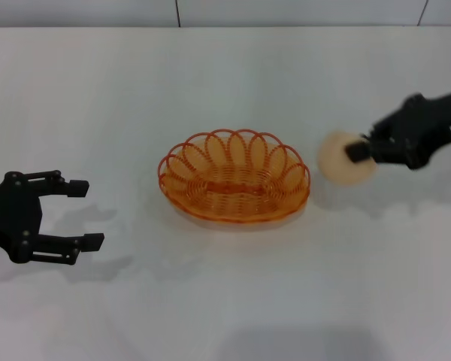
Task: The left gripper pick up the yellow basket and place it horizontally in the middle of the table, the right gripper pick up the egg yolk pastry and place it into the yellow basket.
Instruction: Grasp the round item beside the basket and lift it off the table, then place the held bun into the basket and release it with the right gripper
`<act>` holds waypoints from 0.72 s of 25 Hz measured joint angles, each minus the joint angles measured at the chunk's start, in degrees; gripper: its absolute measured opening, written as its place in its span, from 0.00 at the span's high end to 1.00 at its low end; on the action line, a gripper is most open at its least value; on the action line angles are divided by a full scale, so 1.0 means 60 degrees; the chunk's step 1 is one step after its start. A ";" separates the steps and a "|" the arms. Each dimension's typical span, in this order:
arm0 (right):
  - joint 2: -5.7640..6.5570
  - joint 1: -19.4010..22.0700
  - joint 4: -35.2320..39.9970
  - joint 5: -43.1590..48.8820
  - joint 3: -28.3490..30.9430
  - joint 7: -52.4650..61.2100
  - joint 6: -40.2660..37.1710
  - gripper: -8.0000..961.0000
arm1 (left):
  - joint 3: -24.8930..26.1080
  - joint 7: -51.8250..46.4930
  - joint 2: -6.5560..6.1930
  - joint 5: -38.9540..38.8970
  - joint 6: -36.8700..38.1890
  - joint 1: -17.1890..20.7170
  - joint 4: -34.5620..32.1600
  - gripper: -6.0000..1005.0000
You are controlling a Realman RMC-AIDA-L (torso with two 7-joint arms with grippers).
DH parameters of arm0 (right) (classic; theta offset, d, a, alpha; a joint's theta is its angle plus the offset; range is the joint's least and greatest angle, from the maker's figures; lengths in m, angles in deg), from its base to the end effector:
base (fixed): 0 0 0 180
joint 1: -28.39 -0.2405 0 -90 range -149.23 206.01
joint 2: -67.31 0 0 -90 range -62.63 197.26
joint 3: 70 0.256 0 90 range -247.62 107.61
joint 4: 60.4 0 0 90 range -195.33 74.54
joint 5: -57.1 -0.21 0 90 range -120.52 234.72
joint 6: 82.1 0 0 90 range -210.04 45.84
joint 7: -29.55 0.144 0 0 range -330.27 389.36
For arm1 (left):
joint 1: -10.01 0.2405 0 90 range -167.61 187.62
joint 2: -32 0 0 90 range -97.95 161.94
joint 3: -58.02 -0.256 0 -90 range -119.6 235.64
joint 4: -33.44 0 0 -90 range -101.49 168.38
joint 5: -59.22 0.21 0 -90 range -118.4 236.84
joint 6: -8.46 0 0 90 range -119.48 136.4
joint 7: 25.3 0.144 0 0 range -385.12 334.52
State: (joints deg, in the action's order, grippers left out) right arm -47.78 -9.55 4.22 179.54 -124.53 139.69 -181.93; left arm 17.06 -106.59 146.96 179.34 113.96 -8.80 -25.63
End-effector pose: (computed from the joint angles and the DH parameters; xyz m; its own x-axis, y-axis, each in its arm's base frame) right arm 0.1720 0.3615 0.0517 0.9292 -0.3360 -0.1542 -0.3505 -0.9333 -0.0785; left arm -0.2960 0.2737 0.0750 0.9124 0.2819 0.2968 0.3411 -0.9244 -0.1707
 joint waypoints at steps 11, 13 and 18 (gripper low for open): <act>-0.0116 -0.0076 -0.0326 -0.2371 -0.2711 -0.0092 0.2514 0.95 | 0.0001 0.0004 0.0028 0.0108 0.0021 -0.0006 -0.0004 0.12; -0.0123 -0.0042 -0.0444 -0.2524 -0.3476 -0.0148 0.3360 0.95 | -0.0012 0.0010 0.0028 0.0122 -0.0004 0.0001 0.0005 0.12; -0.0143 -0.0036 -0.0923 -0.3047 -0.5049 -0.0554 0.5084 0.95 | -0.0026 0.0131 0.0058 0.0262 -0.0070 -0.0003 0.0040 0.12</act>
State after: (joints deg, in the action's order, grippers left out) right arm -48.64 -9.77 -1.32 161.26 -154.83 136.37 -151.42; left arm 16.90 -105.81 147.31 180.91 113.54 -8.81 -25.39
